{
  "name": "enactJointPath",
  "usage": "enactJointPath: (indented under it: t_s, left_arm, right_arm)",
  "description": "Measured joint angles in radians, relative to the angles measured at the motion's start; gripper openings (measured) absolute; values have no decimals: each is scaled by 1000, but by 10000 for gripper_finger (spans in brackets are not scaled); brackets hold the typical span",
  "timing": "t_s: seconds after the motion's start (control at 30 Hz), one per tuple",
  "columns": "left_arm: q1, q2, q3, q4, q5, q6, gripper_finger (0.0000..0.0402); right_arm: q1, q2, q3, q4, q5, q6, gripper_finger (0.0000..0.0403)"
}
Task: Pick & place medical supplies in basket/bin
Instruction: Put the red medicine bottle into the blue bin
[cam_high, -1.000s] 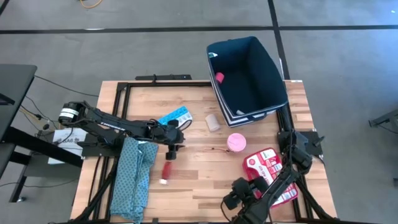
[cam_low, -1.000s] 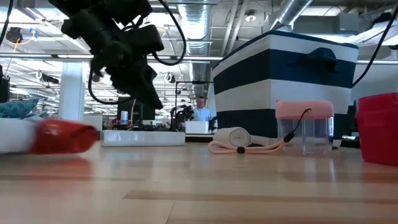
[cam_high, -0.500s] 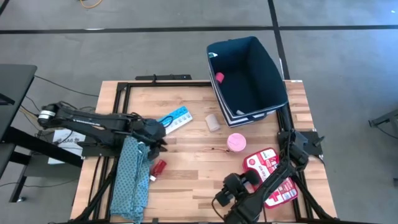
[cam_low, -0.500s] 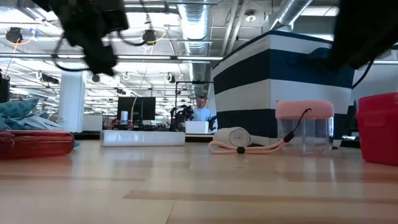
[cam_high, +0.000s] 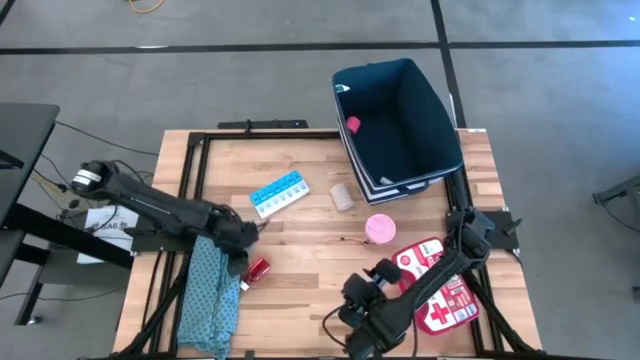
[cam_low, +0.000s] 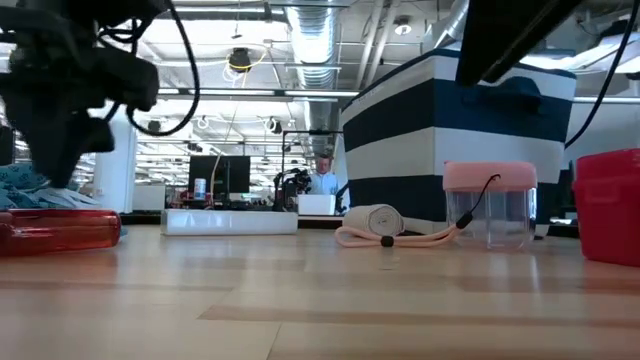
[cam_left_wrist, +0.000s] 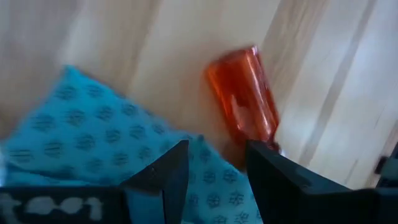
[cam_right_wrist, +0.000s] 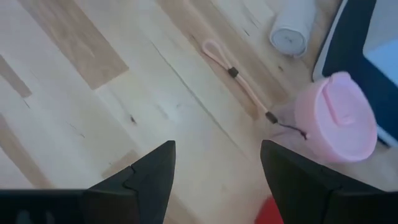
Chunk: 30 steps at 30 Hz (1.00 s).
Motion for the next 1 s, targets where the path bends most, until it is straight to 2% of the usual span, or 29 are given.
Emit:
enactJointPath:
  t_s: [0.2,0.47,0.83,1.0]
  left_arm:
    - [-117,112,16,56,-8,-193,145]
    - [-228,235,94,63,-41,-336,145]
    - [-276,417,141,64,-54,-360,146]
    - [-254,431,141,83,-68,-317,146]
  right_arm:
    - [-18,0,0,0,11,-85,230]
    - [-38,0,0,1,15,-172,230]
    - [-37,0,0,1,15,-178,230]
    - [-38,0,0,2,14,-178,230]
